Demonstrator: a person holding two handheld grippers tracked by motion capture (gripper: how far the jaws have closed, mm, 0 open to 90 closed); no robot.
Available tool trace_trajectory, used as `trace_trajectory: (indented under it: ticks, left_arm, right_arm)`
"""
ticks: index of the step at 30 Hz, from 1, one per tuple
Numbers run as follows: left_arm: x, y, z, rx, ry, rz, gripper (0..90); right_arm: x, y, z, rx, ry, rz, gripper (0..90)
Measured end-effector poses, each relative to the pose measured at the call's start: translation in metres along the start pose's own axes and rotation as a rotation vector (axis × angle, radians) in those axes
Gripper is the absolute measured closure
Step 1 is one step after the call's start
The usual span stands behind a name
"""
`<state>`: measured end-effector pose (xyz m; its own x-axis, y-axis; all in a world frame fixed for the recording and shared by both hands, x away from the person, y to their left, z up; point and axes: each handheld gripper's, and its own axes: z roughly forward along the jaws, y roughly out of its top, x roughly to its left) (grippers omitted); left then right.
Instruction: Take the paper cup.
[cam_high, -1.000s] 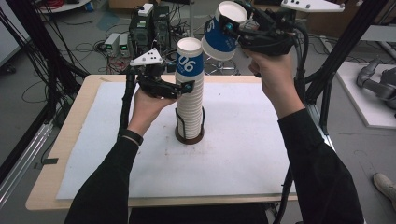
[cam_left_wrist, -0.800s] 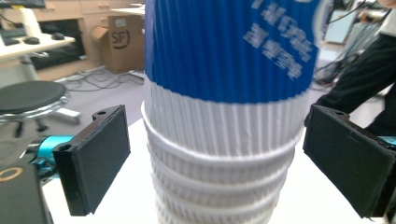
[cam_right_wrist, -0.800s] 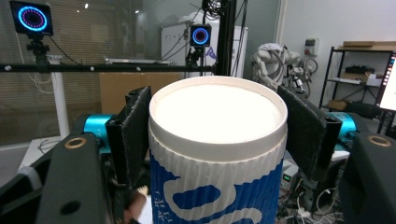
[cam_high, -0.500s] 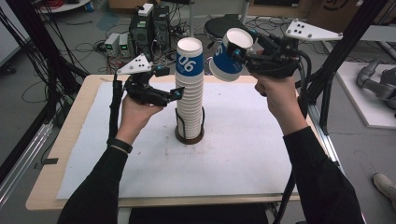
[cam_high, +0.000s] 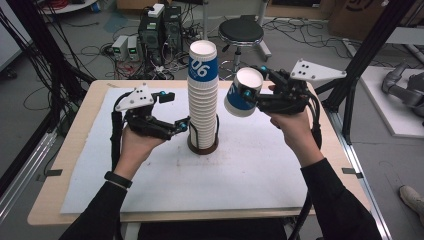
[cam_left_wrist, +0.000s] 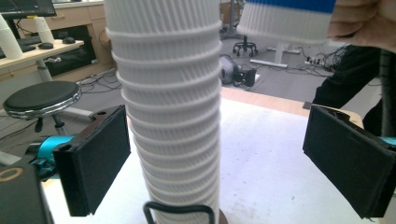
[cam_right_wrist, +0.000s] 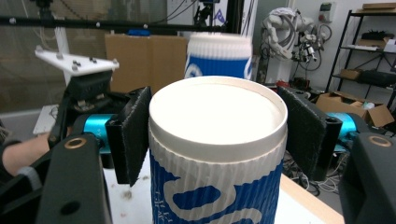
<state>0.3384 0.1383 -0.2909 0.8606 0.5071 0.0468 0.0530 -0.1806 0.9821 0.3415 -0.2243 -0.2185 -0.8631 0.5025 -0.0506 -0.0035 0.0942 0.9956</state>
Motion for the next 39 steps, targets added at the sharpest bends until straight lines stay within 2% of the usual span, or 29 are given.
trace_trajectory:
  ticks: [2,8,16,18,19,21,26,28,29,39]
  left_arm:
    - [-0.002,-0.002,-0.001,0.003,-0.002,0.001,7.3]
    - [-0.011,-0.023,-0.006,0.033,-0.008,-0.005,7.4]
    - [-0.013,-0.046,-0.009,0.071,0.004,-0.038,7.5]
    - [-0.013,-0.051,-0.008,0.096,0.011,-0.041,9.4]
    - [-0.014,-0.052,-0.008,0.113,0.023,-0.032,9.7]
    - [-0.015,-0.054,-0.008,0.114,0.028,-0.018,9.7]
    - [-0.013,-0.06,-0.01,0.101,0.018,-0.024,9.7]
    - [-0.013,-0.061,-0.01,0.101,0.019,-0.027,9.7]
    - [-0.012,-0.061,-0.009,0.1,0.017,-0.029,9.7]
    - [-0.016,-0.058,-0.004,0.091,-0.006,-0.013,9.8]
  right_arm:
    - [0.002,-0.003,-0.001,0.009,0.002,-0.002,30.7]
    - [0.011,-0.025,-0.006,0.033,0.009,-0.015,30.7]
    - [0.008,-0.054,-0.013,0.043,0.013,0.03,30.8]
    - [0.006,-0.062,-0.014,0.048,0.009,0.047,30.8]
    - [0.006,-0.065,-0.015,0.049,0.011,0.057,30.8]
    - [0.006,-0.073,-0.015,0.053,0.015,0.07,30.7]
    - [0.006,-0.091,-0.013,0.059,0.02,0.1,30.7]
    - [0.006,-0.093,-0.013,0.06,0.021,0.106,30.8]
    - [0.007,-0.097,-0.012,0.085,0.022,0.103,30.8]
    - [0.007,-0.096,-0.02,0.062,0.024,0.108,30.8]
